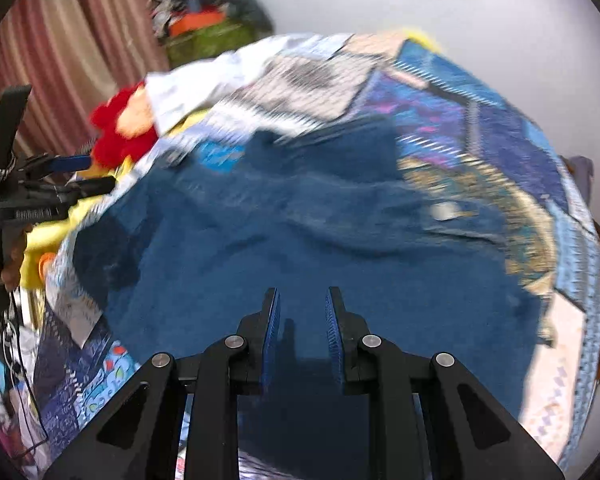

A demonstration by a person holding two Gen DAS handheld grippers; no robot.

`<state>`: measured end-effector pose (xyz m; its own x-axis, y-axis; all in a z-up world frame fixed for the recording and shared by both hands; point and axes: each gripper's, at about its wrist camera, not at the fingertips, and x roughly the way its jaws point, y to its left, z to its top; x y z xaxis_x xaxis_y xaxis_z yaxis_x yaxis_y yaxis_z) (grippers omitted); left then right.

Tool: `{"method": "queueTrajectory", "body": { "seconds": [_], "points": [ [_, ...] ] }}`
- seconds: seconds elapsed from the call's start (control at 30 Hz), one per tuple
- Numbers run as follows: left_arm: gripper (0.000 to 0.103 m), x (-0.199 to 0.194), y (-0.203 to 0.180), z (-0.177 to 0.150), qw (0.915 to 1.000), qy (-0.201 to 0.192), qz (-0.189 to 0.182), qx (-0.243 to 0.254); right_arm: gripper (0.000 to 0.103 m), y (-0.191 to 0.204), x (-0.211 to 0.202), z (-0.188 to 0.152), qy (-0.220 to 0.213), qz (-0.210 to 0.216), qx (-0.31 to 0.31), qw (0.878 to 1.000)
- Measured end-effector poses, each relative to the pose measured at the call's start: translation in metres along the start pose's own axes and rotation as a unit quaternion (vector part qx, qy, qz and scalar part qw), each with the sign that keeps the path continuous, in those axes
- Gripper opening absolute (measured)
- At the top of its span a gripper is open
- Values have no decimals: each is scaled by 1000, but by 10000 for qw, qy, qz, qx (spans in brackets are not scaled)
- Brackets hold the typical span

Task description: Fold large clothes

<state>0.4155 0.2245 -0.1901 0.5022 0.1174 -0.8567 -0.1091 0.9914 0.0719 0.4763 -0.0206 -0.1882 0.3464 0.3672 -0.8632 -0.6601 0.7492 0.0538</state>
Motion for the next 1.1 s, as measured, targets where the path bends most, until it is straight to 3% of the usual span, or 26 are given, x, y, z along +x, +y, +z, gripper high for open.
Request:
{"method": "queueTrajectory", "body": {
  "seconds": [0.13,0.23,0.33,0.43,0.47,0.5,0.53,0.57,0.87,0.9,1.0,1.1],
  "points": [
    [84,30,-11,-33,9988,403,182,205,19,27,40,-15,575,-116,-327,9977],
    [91,40,-5,-52,9985,400,262,284,19,27,42,-28,360,-137,-582,9976],
    [97,37,8,-59,9994,311,132,85,19,17,36,-36,419,-792,-809,9927],
    [97,32,13,-63,9995,307,62,1,25,-3,22,-49,345,-1056,-906,9897],
    [97,30,14,-63,9995,289,117,14,45,-9,17,-52,322,-1157,-871,9889],
    [97,27,14,-65,9995,268,166,30,80,-17,9,-56,285,-1524,-817,9845],
    [97,26,14,-66,9995,256,182,33,95,-26,1,-61,185,-1883,-774,9789],
    [97,23,15,-68,9994,238,230,24,101,-34,-5,-66,106,-1980,-759,9772],
    [99,0,55,-92,9964,269,615,-513,101,-126,-65,-117,154,-1629,794,9833],
    [99,-2,61,-95,9943,309,812,-619,101,-136,-69,-120,185,-1595,965,9823],
    [98,-11,78,-104,9888,330,1205,-818,101,-152,-85,-130,161,-1385,1335,9812],
    [98,-31,97,-113,9844,204,1156,-1308,101,-153,-100,-129,52,-1502,1373,9791]
  ]
}}
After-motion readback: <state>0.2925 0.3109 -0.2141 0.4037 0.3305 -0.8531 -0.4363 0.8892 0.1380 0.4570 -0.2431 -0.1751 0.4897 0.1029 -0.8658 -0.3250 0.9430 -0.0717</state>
